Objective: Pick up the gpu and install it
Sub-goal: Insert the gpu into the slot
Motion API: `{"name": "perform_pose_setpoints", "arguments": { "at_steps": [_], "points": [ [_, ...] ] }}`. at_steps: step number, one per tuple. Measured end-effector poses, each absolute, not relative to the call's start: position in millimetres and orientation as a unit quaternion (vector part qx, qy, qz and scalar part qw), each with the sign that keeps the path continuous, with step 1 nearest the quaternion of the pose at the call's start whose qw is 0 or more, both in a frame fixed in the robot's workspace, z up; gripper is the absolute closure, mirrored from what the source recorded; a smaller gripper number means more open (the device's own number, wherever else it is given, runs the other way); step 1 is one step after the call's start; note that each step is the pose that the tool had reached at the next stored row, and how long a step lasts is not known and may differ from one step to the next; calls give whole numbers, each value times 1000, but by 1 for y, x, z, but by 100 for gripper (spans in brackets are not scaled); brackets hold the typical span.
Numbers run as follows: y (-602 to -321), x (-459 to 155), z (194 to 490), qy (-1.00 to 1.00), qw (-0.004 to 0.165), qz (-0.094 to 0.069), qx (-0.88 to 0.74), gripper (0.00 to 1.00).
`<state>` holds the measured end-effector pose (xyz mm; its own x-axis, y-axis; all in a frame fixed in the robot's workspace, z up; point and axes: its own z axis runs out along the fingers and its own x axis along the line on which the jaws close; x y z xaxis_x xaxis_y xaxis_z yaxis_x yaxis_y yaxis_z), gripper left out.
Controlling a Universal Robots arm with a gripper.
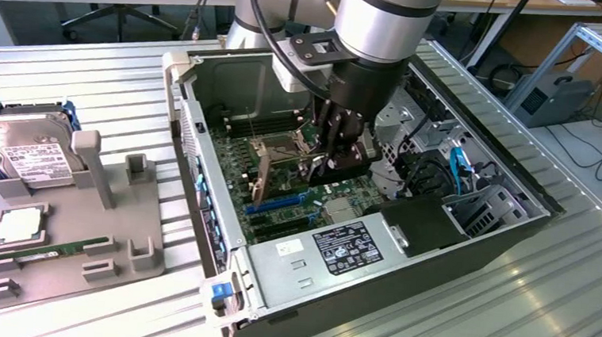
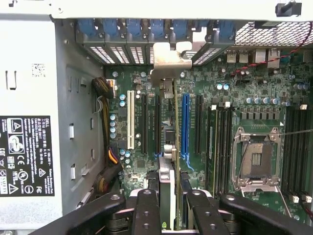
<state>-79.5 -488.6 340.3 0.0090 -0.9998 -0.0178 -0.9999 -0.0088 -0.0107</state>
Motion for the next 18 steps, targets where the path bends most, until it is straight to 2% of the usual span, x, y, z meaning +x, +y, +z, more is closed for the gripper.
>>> {"name": "perform_pose_setpoints", "arguments": {
  "at_steps": [18],
  "points": [
    [-489, -85, 338, 704, 10, 3, -710, 73]
  ]
}}
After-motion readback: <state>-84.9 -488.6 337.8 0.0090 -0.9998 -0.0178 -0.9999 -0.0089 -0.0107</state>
